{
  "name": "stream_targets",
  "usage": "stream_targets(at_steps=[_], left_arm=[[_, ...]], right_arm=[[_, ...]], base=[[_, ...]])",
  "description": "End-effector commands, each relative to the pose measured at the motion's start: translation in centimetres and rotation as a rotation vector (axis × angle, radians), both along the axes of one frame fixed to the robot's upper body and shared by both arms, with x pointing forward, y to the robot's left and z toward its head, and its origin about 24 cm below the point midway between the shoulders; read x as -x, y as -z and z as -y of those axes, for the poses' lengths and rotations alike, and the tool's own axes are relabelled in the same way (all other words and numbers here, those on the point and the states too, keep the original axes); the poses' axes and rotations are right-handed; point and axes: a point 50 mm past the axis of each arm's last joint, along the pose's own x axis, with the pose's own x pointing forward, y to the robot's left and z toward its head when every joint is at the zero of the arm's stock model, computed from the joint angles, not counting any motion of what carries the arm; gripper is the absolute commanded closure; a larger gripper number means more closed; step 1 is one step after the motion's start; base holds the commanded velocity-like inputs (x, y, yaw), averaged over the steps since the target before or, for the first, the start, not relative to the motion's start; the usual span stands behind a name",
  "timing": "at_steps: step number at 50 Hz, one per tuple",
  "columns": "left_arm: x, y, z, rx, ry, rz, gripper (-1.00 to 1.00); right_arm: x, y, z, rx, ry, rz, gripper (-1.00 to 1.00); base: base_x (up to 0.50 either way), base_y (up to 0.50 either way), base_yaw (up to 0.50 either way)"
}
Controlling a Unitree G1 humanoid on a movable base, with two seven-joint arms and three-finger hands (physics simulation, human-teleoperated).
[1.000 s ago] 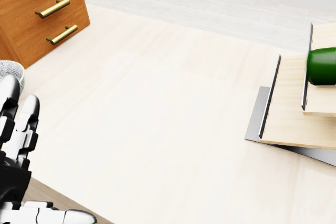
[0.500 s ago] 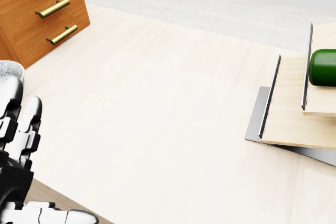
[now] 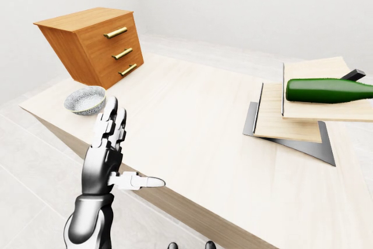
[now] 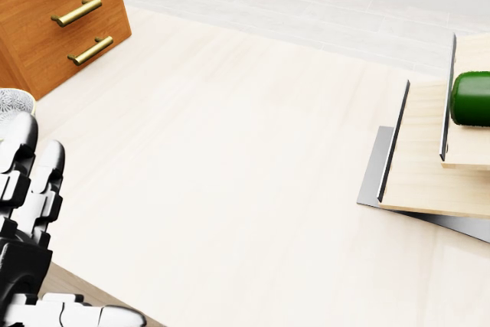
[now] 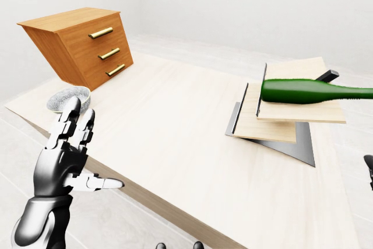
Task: Put the wine bottle on the wine rack.
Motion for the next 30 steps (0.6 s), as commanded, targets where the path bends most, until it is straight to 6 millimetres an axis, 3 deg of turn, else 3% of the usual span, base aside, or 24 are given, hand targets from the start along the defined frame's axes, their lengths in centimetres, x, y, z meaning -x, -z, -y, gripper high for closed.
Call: stream_targets(at_steps=[1, 16, 30], left_arm=[[0.0, -0.1, -0.1, 0.000, -0.001, 0.003, -1.00], [0.1, -0.2, 0.0, -0.002, -0.001, 0.010, -1.00], [0.2, -0.5, 0.3, -0.005, 0.006, 0.024, -1.00]], right_arm=[[1.4, -2.0, 0.9, 0.062, 0.018, 0.056, -1.00], [6.8, -7.6, 2.0, 0.270, 0.136, 0.196, -1.00], [8.9, -13.8, 0.5, 0.474, 0.239, 0.417, -1.00]], base=[[0.00, 0.00, 0.00], [0.00, 0.00, 0.00], [0.00, 0.00, 0.00]])
